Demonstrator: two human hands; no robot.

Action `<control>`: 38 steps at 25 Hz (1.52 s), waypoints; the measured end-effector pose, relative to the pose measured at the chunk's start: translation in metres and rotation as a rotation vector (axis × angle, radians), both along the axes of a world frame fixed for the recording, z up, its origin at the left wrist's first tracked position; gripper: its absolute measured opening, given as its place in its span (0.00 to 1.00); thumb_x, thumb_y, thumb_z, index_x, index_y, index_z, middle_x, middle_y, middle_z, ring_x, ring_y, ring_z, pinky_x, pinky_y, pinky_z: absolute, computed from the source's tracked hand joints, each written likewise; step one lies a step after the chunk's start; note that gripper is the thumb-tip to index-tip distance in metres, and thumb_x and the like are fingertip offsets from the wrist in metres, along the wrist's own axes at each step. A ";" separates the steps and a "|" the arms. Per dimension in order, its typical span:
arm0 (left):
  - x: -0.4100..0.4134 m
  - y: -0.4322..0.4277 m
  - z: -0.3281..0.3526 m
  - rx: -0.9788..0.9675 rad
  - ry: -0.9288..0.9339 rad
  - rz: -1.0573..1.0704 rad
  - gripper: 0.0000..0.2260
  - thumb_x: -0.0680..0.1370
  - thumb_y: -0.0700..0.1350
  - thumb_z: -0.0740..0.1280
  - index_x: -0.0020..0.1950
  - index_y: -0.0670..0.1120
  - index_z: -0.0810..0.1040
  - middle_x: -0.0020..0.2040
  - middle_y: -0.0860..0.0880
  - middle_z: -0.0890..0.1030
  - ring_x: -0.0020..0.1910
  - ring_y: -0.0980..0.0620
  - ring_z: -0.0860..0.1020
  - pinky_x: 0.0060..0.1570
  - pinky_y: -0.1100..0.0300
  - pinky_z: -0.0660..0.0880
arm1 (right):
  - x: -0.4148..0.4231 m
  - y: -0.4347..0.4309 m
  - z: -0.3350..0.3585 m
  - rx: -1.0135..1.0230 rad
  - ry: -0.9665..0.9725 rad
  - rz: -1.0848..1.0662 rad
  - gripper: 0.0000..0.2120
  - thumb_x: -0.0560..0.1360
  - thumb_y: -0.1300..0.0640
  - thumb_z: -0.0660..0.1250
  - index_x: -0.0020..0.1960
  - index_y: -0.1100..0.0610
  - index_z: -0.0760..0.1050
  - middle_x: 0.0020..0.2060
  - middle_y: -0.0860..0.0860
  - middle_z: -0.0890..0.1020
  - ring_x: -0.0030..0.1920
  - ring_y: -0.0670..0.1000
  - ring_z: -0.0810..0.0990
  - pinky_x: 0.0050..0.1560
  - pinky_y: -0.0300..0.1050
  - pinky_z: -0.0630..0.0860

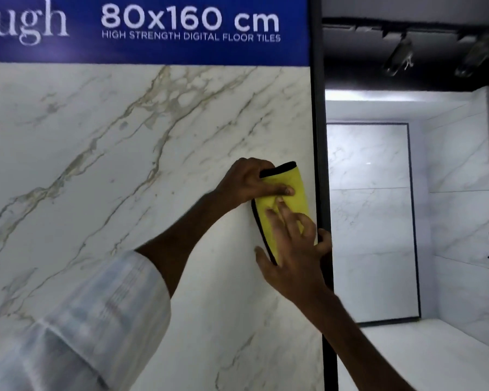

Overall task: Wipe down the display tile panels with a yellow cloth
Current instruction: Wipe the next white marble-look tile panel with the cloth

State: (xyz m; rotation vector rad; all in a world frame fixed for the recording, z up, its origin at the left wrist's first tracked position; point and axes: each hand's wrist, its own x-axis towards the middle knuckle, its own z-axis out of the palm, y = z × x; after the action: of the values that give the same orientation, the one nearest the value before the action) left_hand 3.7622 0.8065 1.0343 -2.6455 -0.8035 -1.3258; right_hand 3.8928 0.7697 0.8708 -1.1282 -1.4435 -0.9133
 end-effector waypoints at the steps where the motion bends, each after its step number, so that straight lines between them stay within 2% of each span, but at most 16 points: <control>1: 0.005 0.007 0.013 0.037 -0.012 0.000 0.23 0.66 0.66 0.80 0.37 0.48 0.80 0.31 0.55 0.75 0.33 0.60 0.73 0.36 0.56 0.68 | 0.002 0.014 0.008 -0.017 -0.032 -0.077 0.35 0.72 0.41 0.64 0.78 0.50 0.68 0.79 0.51 0.68 0.70 0.58 0.68 0.62 0.67 0.64; 3: 0.005 0.025 0.035 0.278 -0.088 0.043 0.20 0.69 0.69 0.74 0.43 0.53 0.85 0.40 0.57 0.83 0.43 0.60 0.80 0.49 0.54 0.76 | 0.014 0.038 0.024 -0.076 -0.036 -0.136 0.39 0.70 0.43 0.67 0.79 0.50 0.66 0.81 0.52 0.65 0.70 0.59 0.69 0.61 0.68 0.65; 4: -0.001 0.035 0.041 0.424 -0.167 0.082 0.18 0.73 0.68 0.70 0.47 0.55 0.86 0.45 0.58 0.85 0.49 0.58 0.82 0.56 0.49 0.76 | 0.019 0.046 0.030 -0.099 -0.039 -0.146 0.41 0.68 0.43 0.67 0.80 0.49 0.65 0.81 0.52 0.64 0.70 0.59 0.69 0.61 0.68 0.65; 7: -0.031 0.063 0.022 0.688 -0.333 0.300 0.19 0.83 0.63 0.58 0.57 0.56 0.85 0.60 0.56 0.84 0.64 0.51 0.79 0.68 0.40 0.68 | 0.024 0.056 0.042 -0.092 -0.073 -0.143 0.45 0.65 0.40 0.67 0.81 0.46 0.61 0.82 0.50 0.62 0.70 0.58 0.65 0.59 0.70 0.65; 9: -0.046 0.075 -0.010 0.756 -0.157 0.412 0.24 0.82 0.62 0.58 0.71 0.52 0.79 0.75 0.49 0.75 0.76 0.46 0.70 0.74 0.42 0.59 | 0.025 0.053 0.058 -0.054 -0.044 -0.087 0.38 0.68 0.38 0.65 0.78 0.45 0.66 0.81 0.49 0.64 0.70 0.56 0.63 0.60 0.71 0.65; 11: -0.052 0.084 -0.030 0.852 0.055 0.520 0.32 0.81 0.62 0.58 0.81 0.46 0.68 0.83 0.44 0.63 0.82 0.41 0.60 0.78 0.36 0.54 | 0.028 0.057 0.073 0.039 -0.070 -0.173 0.31 0.73 0.36 0.63 0.73 0.48 0.74 0.79 0.50 0.67 0.70 0.57 0.68 0.62 0.70 0.64; 13: -0.051 0.088 -0.034 0.897 0.083 0.583 0.33 0.81 0.61 0.57 0.82 0.44 0.64 0.84 0.42 0.59 0.83 0.39 0.56 0.78 0.32 0.54 | 0.031 0.067 0.078 0.097 -0.127 -0.266 0.32 0.75 0.35 0.62 0.73 0.51 0.74 0.81 0.51 0.65 0.72 0.58 0.70 0.64 0.71 0.62; 16: -0.047 0.085 -0.035 0.918 0.072 0.624 0.33 0.81 0.60 0.58 0.82 0.42 0.64 0.84 0.41 0.60 0.83 0.38 0.57 0.77 0.31 0.56 | 0.026 0.081 0.071 0.153 -0.101 -0.329 0.36 0.78 0.35 0.59 0.81 0.51 0.65 0.83 0.51 0.61 0.75 0.59 0.68 0.65 0.72 0.62; 20: -0.047 0.081 -0.036 0.908 0.084 0.644 0.33 0.82 0.59 0.57 0.82 0.42 0.64 0.84 0.40 0.59 0.83 0.38 0.56 0.77 0.30 0.55 | 0.036 0.079 0.064 0.192 -0.202 -0.264 0.37 0.79 0.35 0.57 0.83 0.50 0.60 0.83 0.51 0.59 0.76 0.59 0.66 0.66 0.71 0.62; 22: -0.046 0.081 -0.036 0.900 0.094 0.663 0.33 0.82 0.59 0.57 0.82 0.42 0.63 0.84 0.41 0.58 0.83 0.38 0.56 0.77 0.30 0.55 | 0.053 0.081 0.106 0.200 -0.293 -0.256 0.37 0.79 0.35 0.57 0.84 0.50 0.60 0.83 0.50 0.59 0.75 0.60 0.66 0.65 0.69 0.64; 25: -0.046 0.082 -0.037 0.905 0.090 0.666 0.33 0.82 0.60 0.55 0.83 0.43 0.62 0.84 0.42 0.57 0.84 0.39 0.54 0.78 0.31 0.54 | 0.071 0.080 0.234 0.159 -0.386 -0.321 0.37 0.81 0.33 0.53 0.84 0.51 0.58 0.83 0.50 0.60 0.74 0.61 0.66 0.62 0.65 0.69; 27: -0.047 0.083 -0.037 0.892 0.082 0.649 0.33 0.82 0.60 0.54 0.83 0.44 0.61 0.85 0.42 0.56 0.84 0.40 0.54 0.78 0.31 0.54 | 0.075 0.066 0.309 0.018 -0.412 -0.338 0.38 0.82 0.32 0.52 0.85 0.48 0.50 0.85 0.47 0.51 0.78 0.60 0.59 0.67 0.68 0.64; 29: -0.048 0.083 -0.037 0.894 0.082 0.646 0.33 0.82 0.60 0.54 0.84 0.44 0.61 0.85 0.42 0.56 0.84 0.40 0.54 0.78 0.31 0.54 | 0.070 0.060 0.341 -0.127 -0.347 -0.266 0.38 0.83 0.35 0.55 0.85 0.45 0.40 0.84 0.43 0.41 0.82 0.56 0.48 0.72 0.69 0.54; 31: -0.047 0.081 -0.037 0.896 0.083 0.656 0.33 0.82 0.60 0.54 0.83 0.44 0.61 0.85 0.42 0.56 0.84 0.40 0.54 0.79 0.32 0.54 | 0.061 0.064 0.332 -0.120 -0.267 -0.196 0.37 0.83 0.37 0.56 0.85 0.45 0.42 0.84 0.43 0.42 0.83 0.54 0.45 0.73 0.69 0.52; 35: -0.047 0.081 -0.038 0.881 0.091 0.679 0.33 0.82 0.60 0.54 0.83 0.43 0.62 0.85 0.42 0.57 0.84 0.40 0.54 0.79 0.32 0.53 | 0.046 0.093 0.237 0.221 -0.209 -0.186 0.36 0.81 0.38 0.51 0.84 0.55 0.57 0.84 0.51 0.58 0.83 0.58 0.56 0.70 0.69 0.58; 38: -0.043 0.080 -0.039 0.882 0.089 0.686 0.33 0.82 0.59 0.54 0.83 0.43 0.62 0.84 0.41 0.57 0.84 0.39 0.54 0.78 0.31 0.54 | 0.052 0.096 0.216 0.197 -0.245 -0.189 0.38 0.79 0.38 0.53 0.84 0.56 0.57 0.84 0.51 0.57 0.83 0.58 0.56 0.70 0.71 0.58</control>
State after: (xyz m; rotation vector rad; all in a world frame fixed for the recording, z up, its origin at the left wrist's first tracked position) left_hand 3.7193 0.8862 0.9956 -1.5364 -0.7593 -1.0128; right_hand 3.9448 0.8657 1.0869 -1.0435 -1.4200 -1.3360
